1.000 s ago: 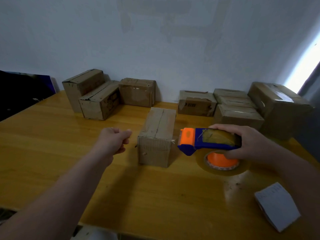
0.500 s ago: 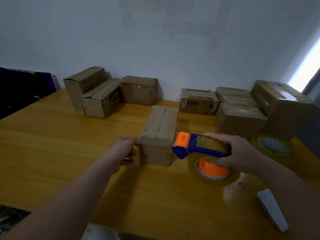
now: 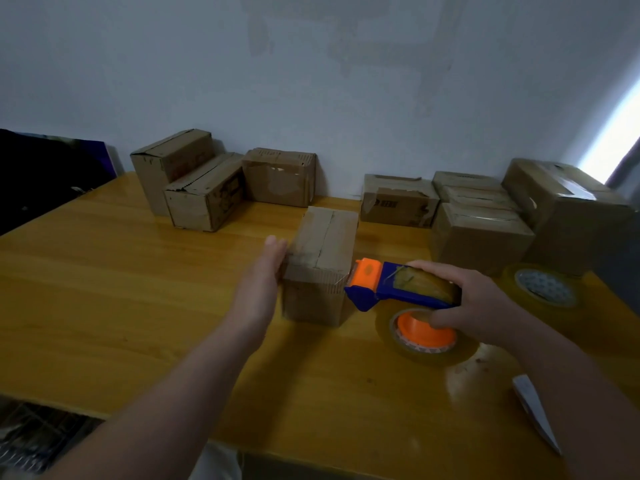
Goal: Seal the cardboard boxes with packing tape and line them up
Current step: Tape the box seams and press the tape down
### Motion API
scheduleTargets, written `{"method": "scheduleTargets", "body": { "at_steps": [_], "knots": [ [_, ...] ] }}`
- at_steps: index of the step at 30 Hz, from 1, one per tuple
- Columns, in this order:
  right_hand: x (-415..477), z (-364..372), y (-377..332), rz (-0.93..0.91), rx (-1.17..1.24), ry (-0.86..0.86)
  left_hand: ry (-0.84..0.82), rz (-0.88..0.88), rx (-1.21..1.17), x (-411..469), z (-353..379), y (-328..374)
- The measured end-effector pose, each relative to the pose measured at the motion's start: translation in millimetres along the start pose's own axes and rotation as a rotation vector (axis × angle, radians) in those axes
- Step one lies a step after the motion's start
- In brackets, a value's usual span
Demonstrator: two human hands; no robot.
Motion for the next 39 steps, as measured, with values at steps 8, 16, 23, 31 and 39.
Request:
{"method": "scheduleTargets", "body": {
  "at_steps": [8,16,23,31,39],
  "knots": [
    [-2.8,1.5,-2.9,-0.013,0.051,0.032,-0.077,-0.17,0.067,-3.7,-2.7,-32.9],
    [-3.0,1.6,0.9,-0.005,0.066,0.043,-0.055,0.353,1.083,-1.5,12.4,18.8],
    [-2.1,1.9,1.5,-0.018,0.066,0.048,-0.047,0.379,1.458,-4.1,33.9,21.6],
    [-4.4,2.6,2.0,-0.013,0.072,0.074,-0.175,0.471,1.401,-7.8,64.0,26.7],
    [-16.4,19.5,-10.8,-0.027,0.083,0.163,-0.388,0.492,1.125,-7.0,58.9,32.7]
  ]
}}
Point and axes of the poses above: each hand's wrist, its own x-axis towards the middle knuckle, its own z-axis out of the palm, y = z × x, the point moved 7 cm from there along x, towards the middle knuckle, and after that the axes turned 8 degrees about x, right-handed, at the moved point
